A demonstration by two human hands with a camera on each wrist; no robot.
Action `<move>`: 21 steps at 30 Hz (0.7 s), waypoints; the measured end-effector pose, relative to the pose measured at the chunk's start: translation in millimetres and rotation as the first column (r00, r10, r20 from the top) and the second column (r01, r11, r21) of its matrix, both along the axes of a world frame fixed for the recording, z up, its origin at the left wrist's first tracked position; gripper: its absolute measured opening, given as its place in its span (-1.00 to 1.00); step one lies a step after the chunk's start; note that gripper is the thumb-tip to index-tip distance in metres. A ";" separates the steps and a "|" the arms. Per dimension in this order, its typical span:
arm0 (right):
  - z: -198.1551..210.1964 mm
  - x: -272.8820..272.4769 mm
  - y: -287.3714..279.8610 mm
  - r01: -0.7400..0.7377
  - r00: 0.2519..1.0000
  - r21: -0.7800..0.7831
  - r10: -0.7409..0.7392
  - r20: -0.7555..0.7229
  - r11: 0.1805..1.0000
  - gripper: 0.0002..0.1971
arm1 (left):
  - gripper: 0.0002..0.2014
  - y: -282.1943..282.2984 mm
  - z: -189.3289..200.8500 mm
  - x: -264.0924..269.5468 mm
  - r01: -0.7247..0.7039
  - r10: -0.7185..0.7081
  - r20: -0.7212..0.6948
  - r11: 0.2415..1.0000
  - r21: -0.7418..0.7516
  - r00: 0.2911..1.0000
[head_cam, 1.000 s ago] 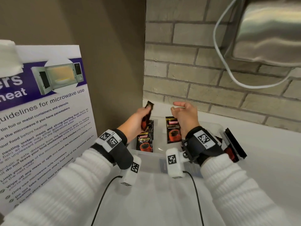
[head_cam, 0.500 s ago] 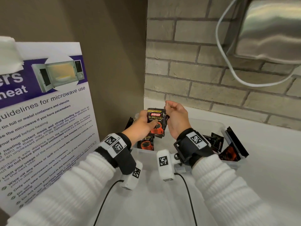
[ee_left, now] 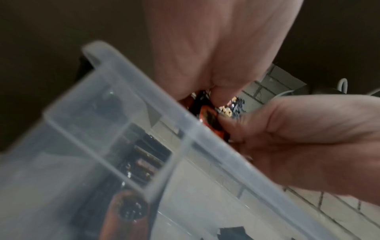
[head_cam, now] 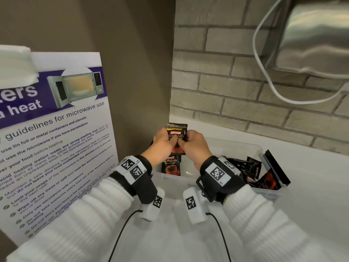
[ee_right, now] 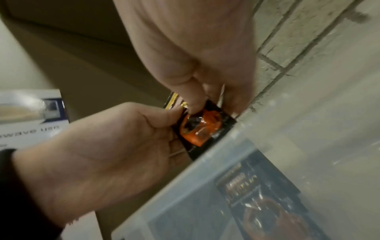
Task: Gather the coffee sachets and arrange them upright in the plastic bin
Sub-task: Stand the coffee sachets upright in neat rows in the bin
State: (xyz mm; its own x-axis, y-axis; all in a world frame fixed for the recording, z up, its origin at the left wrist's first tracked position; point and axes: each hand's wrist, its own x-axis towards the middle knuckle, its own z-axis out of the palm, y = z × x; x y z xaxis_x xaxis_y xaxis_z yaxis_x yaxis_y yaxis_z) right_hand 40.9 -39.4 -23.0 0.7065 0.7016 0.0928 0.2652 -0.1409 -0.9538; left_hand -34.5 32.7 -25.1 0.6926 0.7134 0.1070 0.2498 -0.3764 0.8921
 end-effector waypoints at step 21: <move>-48.5 3.0 40.3 0.095 0.892 -0.758 0.283 0.353 0.646 -0.77 | -0.58 26.0 -32.3 -26.7 0.051 0.036 -0.349 0.971 0.234 0.936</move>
State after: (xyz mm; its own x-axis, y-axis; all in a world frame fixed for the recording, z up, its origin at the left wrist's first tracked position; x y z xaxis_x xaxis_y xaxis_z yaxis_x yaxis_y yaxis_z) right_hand 43.9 0.9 -71.5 0.6560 0.7185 -0.2311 0.6448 -0.6927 -0.3232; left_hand -61.2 58.7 -57.4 0.7217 0.6919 0.0220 0.5250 -0.5679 0.6339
